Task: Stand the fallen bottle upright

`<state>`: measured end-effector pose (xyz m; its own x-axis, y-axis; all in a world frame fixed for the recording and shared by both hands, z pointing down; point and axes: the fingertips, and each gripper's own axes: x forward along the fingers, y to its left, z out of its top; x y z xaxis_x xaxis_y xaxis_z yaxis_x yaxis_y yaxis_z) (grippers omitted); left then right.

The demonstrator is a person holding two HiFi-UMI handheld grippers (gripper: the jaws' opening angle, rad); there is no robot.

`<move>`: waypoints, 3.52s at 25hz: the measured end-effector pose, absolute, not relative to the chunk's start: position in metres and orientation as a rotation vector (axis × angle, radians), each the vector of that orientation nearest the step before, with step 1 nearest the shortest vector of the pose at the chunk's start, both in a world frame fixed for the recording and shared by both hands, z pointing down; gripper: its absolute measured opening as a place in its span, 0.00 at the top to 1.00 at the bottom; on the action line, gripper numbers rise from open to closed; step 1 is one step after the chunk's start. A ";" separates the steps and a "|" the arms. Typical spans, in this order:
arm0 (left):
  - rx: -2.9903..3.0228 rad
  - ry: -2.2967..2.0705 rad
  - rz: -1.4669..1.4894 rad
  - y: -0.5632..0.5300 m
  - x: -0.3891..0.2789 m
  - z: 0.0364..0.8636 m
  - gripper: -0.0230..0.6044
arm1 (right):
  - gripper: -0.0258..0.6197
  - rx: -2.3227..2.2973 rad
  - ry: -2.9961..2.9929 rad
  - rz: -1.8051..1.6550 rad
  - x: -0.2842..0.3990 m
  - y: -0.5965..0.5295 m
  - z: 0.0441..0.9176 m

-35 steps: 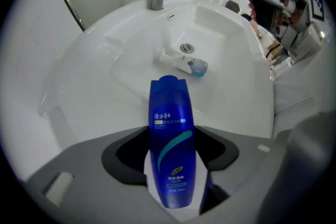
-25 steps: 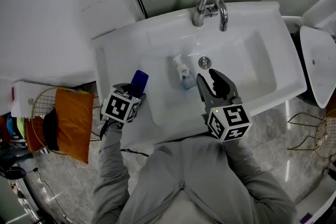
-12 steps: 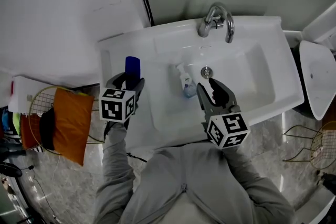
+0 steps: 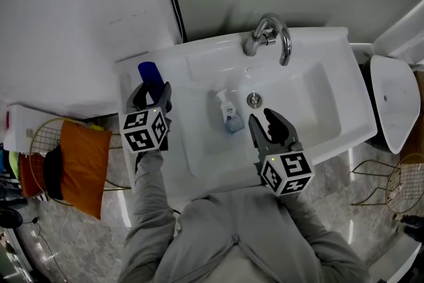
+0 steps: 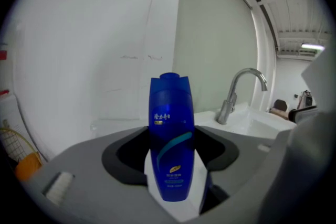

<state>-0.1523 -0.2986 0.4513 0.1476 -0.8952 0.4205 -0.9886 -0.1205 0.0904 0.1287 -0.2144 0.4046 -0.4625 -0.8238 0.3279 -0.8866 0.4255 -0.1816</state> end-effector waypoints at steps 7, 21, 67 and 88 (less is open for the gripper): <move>1.978 -2.034 0.249 -0.321 -0.188 0.455 0.45 | 0.72 1.509 -2.460 0.495 0.128 -0.225 0.410; 1.917 -2.217 0.175 -0.331 -0.208 0.467 0.45 | 0.72 1.486 -2.422 0.490 0.118 -0.240 0.421; 1.952 -2.226 0.318 -0.301 -0.187 0.473 0.39 | 0.72 1.503 -2.461 0.463 0.119 -0.219 0.411; 2.104 -2.262 0.254 -0.143 -0.202 0.384 0.35 | 0.72 1.174 -2.254 0.554 0.105 -0.232 0.495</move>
